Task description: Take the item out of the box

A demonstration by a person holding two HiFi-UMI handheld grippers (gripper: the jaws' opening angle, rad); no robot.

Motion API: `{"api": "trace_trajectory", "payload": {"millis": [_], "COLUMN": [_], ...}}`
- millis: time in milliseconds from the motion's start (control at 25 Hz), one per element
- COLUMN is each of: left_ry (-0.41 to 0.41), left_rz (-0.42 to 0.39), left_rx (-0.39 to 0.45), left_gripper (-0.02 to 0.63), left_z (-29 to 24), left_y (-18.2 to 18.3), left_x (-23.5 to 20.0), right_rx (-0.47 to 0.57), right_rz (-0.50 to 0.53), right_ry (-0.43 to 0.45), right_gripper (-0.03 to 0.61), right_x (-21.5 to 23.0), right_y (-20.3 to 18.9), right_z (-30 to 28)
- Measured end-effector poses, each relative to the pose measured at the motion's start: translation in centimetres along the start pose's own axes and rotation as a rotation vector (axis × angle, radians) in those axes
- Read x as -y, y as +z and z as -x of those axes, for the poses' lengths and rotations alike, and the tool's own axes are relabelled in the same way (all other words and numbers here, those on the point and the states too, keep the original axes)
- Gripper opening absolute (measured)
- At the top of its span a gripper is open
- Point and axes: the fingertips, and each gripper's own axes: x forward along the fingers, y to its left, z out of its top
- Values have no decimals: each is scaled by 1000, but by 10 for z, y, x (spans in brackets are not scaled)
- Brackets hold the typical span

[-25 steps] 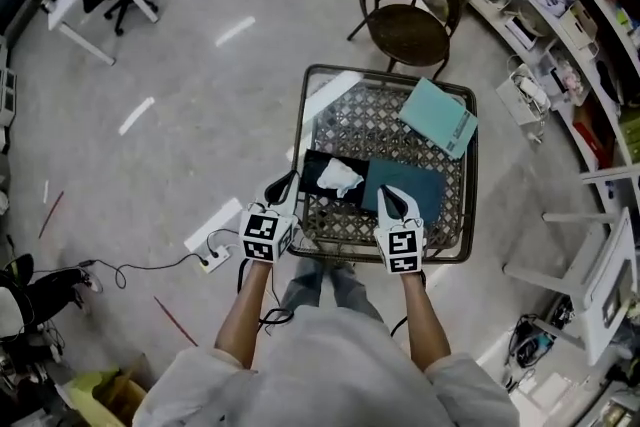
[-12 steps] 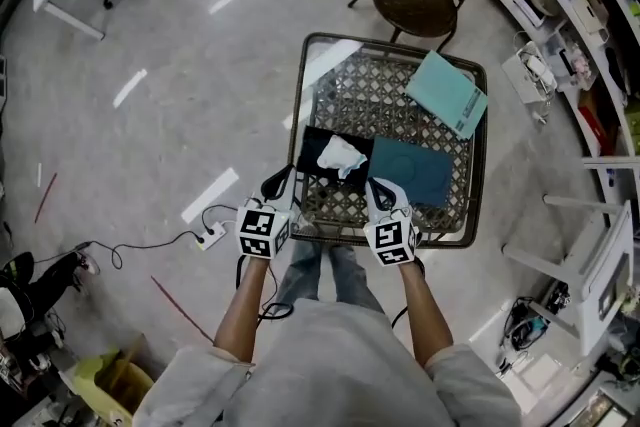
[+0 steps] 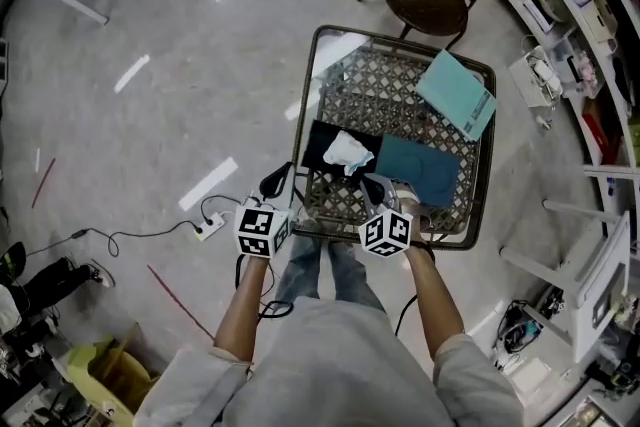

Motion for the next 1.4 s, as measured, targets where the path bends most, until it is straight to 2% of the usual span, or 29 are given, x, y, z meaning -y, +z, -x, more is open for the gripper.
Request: {"api": "trace_trajectory", "payload": {"millis": [160,320,480,520,600,720,920,1080,1400], "left_ry": [4,9,17,19,20,25,34,43,52], "left_rz": [9,17,24,25,29,35,44,50,56], "left_rx": [-2,-2,0,1,2,2,-3,-4,-3], "left_gripper": [5,5,5,5,5,5,5,5,5], "left_z": [2,3,7,8,9,11,15,18,22], "left_y": [-4,-6,-9,-9,-9,-12,-16,-18,-17], "left_x": [0,-2,-6,-6,-7,-9,-16,-21,-28], "right_rx": [-43,-77,-122,-137,-171,-184,-235,-245,-253], "right_rz": [178,313,364,374,403,441,568,596,549], "right_ry": [40,85,137,150,163,189,225,247,320], "right_gripper": [0,0,6,64,109,114,123,114,71], "right_x": [-7,-10,-14,-15,-14,-20,-25,-26,-32], "right_y": [-6,-10,-14,-16,-20,-22,-27,-25,-25], "right_z": [-11,-20,-31,-34,-41,-53,-73,-81,-89]}}
